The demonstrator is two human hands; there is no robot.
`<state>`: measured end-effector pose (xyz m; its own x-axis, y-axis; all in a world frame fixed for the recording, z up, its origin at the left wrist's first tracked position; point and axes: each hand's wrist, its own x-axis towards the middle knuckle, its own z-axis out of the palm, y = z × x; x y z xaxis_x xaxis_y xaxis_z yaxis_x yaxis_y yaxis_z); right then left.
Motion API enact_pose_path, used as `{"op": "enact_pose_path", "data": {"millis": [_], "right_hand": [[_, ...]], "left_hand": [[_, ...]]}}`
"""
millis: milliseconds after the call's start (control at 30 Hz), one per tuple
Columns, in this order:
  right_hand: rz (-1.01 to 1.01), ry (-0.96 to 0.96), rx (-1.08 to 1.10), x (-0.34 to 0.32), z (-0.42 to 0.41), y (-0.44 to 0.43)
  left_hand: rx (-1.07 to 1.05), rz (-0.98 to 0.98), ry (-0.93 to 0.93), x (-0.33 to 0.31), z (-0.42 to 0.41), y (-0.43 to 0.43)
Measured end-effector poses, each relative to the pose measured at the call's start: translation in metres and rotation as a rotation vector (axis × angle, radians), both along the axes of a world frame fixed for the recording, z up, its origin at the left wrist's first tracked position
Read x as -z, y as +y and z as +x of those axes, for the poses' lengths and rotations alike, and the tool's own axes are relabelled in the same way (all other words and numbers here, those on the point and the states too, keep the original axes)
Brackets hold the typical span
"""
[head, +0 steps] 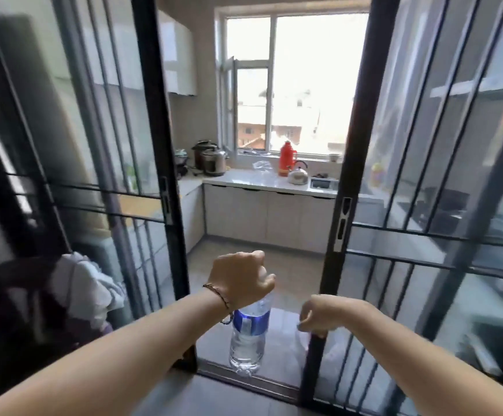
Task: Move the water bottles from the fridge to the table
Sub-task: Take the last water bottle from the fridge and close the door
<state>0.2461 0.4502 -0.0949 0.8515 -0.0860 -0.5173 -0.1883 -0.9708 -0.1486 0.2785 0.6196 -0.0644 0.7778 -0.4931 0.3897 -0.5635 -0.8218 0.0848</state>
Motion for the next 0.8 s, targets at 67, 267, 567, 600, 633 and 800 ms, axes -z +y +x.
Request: {"op": "enact_pose_path", "data": {"millis": [67, 267, 567, 600, 633, 800], "right_hand": [[0.028, 0.013, -0.121, 0.004, 0.021, 0.073], [0.077, 0.041, -0.434, 0.021, 0.069, 0.293], [0.025, 0.073, -0.78, 0.042, 0.113, 0.575], [0.022, 0.057, -0.812, 0.045, 0.119, 0.6], [0.023, 0.05, -0.839, 0.048, 0.125, 0.622], [0.017, 0.091, -0.976, 0.059, 0.157, 0.732]], "left_hand": [[-0.114, -0.03, 0.025, 0.004, 0.004, 0.077], [-0.424, -0.12, 0.067, 0.016, -0.006, 0.3], [-0.785, -0.068, 0.044, 0.034, -0.025, 0.57], [-0.819, -0.051, 0.041, 0.036, -0.024, 0.592], [-0.849, -0.024, 0.043, 0.038, -0.024, 0.613], [-1.028, 0.009, 0.111, 0.053, -0.014, 0.709]]}}
